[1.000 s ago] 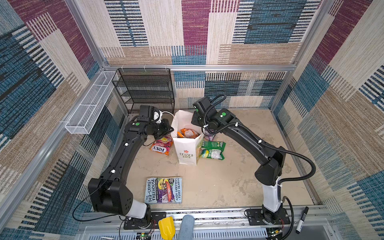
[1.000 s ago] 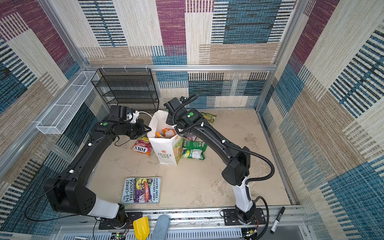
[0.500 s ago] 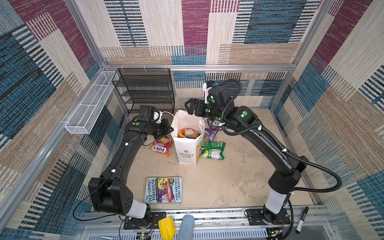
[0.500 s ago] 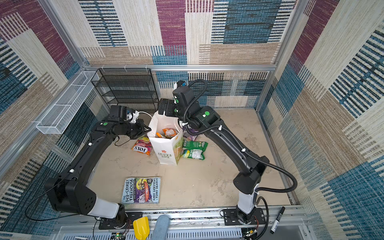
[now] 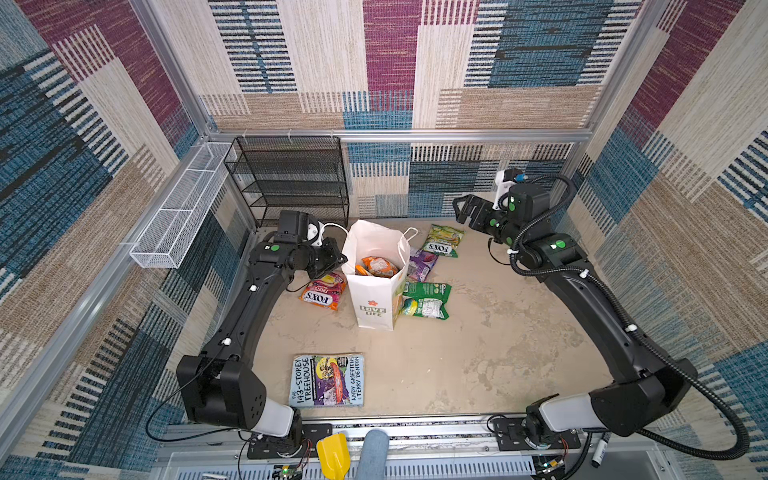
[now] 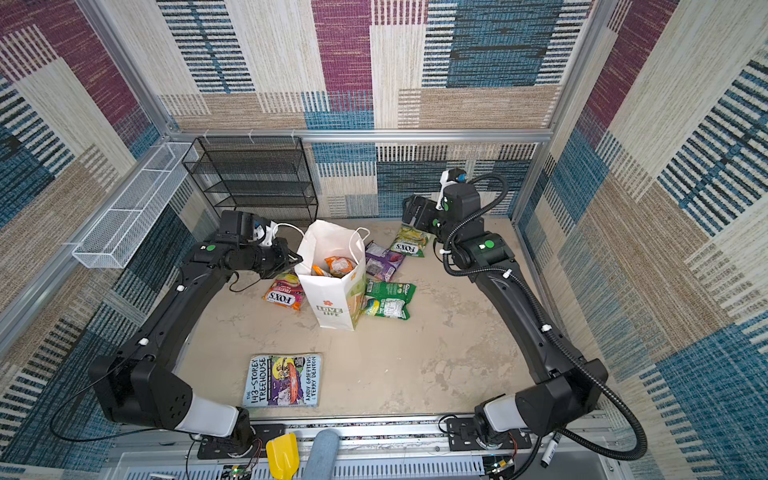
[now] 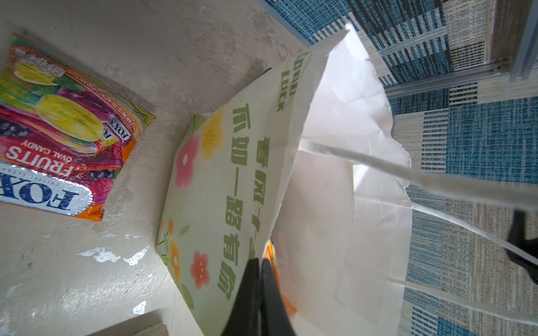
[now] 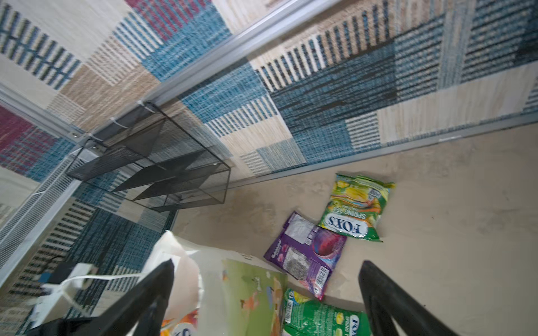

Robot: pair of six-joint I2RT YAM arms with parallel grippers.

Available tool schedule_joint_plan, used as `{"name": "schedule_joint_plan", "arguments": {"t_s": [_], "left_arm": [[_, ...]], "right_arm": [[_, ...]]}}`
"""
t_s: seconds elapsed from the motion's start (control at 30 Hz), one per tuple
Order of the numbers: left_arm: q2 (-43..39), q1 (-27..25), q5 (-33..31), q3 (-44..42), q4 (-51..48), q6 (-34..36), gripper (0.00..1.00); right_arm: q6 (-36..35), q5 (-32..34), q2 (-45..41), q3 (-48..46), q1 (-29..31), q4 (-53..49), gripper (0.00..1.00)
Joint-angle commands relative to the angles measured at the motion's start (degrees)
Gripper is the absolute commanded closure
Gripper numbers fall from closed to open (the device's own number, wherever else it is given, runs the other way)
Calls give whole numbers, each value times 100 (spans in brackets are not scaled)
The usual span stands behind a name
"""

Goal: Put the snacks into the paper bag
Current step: 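Move the right gripper to the green Fox's packet farther from the robot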

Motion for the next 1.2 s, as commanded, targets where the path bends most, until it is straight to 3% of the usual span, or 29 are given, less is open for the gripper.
{"name": "schedule_joint_plan", "arguments": {"t_s": [0.0,0.2,0.4,0.53,0.77,0.87,1.0,1.17], "left_arm": [[20,8,102,-16,86,-40,100],[38,8,185,-6,81,-61,100],[63,8,209,-36,117,-81,100],[158,6,285,-35,110,-113,100],[106,8,260,-32,113,-104,100],[116,8,331,-32,109,-131,100],[75,8,431,-20,114,-165,100],[23,8,350,-51,148,-152,100]], "right_arm": [[305,-609,214,-642,-420,1136,0],[706,-791,1496,-1264,-921,2360,0],[1694,-1196,3269,-373,-1126,2708,0],[1862,-1052,4225,722,-1119,2004,0],[1783,-1201,5233,1798,-1036,1412,3],[1553,-1035,5429,2084,-992,1014,3],[1380,-1291,5578,2223,-975,929,3],[1307,-1329,5981,2764,-965,527,13]]}}
